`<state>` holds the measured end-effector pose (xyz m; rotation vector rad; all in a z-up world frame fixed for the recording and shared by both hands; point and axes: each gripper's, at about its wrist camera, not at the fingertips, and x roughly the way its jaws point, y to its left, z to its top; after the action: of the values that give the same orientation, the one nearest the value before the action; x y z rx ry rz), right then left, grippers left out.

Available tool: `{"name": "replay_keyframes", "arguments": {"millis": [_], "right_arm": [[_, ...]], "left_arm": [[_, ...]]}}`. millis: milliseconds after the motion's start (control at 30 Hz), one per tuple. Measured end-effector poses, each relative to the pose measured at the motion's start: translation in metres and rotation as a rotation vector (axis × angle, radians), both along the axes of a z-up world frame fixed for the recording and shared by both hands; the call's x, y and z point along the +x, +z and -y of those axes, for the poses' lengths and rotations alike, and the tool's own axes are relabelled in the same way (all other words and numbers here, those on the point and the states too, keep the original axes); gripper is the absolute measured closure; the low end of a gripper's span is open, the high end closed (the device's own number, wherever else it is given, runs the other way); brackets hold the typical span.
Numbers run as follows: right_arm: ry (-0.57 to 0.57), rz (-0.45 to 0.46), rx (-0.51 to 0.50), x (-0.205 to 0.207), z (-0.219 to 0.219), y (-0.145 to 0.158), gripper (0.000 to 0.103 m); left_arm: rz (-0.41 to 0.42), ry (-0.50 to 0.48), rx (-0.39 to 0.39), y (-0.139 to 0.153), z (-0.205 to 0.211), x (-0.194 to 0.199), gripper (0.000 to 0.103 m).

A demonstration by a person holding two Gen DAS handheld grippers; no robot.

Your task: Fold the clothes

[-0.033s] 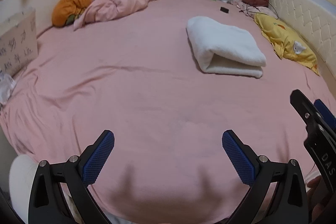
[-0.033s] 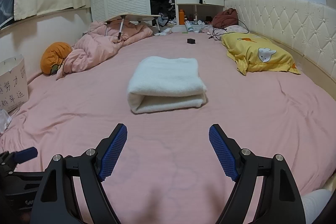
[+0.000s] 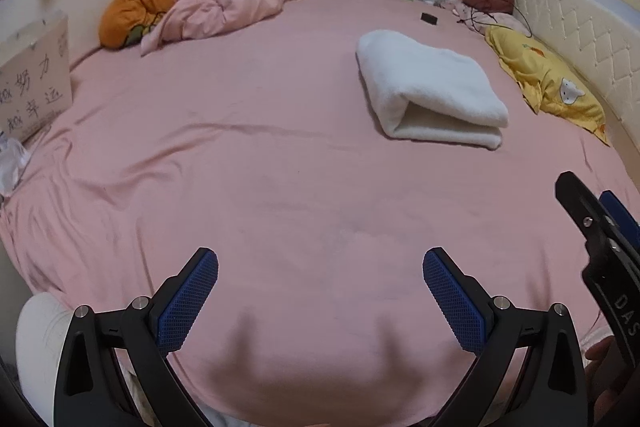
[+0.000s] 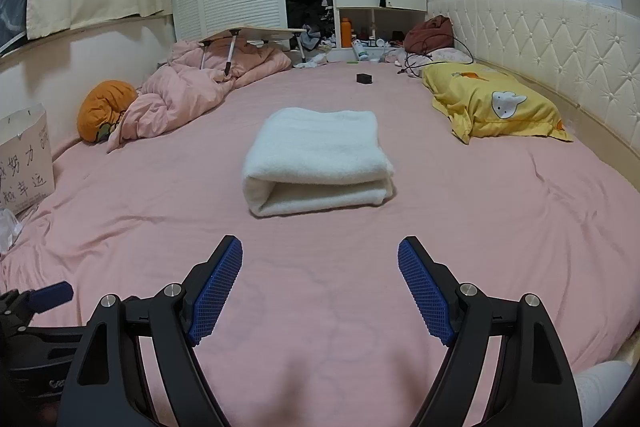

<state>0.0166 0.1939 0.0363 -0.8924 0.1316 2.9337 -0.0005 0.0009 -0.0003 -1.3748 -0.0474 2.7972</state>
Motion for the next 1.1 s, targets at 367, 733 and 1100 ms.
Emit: {"name": "replay_keyframes", "arguments": {"millis": [367,733,1100], "right_arm": [[-0.036,-0.018,-0.041,-0.011,-0.03,-0.001,0.023],[-0.156,-0.023,-0.377,-0.03,-0.133,0.003,0.023],[-0.211,0.015,-0.537,-0.045,-0.18,-0.022,0.023]], "left_arm": [[-0.093,-0.117,-0.268,-0.002,-0.024,-0.047,0.0],[-0.215,-0.48,-0.503,-0.022,-0.169,-0.196,0.0],[-0.169,-0.717,-0.546,-0.067,-0.275,-0.248,0.001]]}}
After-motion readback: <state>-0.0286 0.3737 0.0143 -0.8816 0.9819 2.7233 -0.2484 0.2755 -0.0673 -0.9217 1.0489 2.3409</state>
